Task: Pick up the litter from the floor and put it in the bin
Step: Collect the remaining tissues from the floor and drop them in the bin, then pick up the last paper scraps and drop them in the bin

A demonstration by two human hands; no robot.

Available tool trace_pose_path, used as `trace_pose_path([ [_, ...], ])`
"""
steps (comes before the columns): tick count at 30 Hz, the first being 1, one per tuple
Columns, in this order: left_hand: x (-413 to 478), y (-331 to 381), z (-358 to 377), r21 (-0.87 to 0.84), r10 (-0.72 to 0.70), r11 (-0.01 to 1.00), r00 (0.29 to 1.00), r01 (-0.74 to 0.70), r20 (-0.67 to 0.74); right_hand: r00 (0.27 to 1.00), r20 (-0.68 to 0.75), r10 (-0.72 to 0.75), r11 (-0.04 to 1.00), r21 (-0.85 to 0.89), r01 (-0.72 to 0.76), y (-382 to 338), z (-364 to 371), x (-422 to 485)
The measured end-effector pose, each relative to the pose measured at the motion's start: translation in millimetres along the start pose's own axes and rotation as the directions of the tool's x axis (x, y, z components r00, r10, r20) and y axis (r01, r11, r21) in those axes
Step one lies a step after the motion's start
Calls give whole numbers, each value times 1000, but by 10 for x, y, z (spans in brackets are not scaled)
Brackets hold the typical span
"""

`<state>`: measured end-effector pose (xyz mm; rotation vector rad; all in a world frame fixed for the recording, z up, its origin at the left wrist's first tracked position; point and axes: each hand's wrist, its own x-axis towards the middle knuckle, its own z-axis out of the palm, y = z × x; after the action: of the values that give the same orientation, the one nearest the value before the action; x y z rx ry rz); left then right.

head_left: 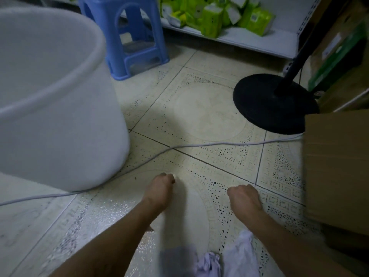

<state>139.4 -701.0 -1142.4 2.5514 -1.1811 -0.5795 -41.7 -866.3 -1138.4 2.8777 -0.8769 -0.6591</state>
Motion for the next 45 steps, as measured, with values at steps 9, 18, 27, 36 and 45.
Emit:
trace_pose_path([
  [9, -137, 386, -1656, -125, 120, 978, 942, -166, -313, 866, -488, 109, 701, 655, 281, -296, -1422, -24],
  [18, -672, 36, -3724, 94, 174, 985, 769, -148, -615, 647, -762, -12, 562, 530, 635, -1191, -3723, -218],
  [27, -1108, -981, -3710, 44, 19, 999, 848, 5, -530, 775, -585, -240, 760, 384, 525, -2095, -3909, -201],
  [36, -1229, -167, -3016, 185, 425, 904, 779, -385, -461, 764, -547, -341, 851, 165, 498, -1255, -3303, -570],
  [45, -928, 453, -1429, 52, 384, 920, 920, -388, 80, 951, -151, -271, 896, 321, 306, -364, -1337, -872],
])
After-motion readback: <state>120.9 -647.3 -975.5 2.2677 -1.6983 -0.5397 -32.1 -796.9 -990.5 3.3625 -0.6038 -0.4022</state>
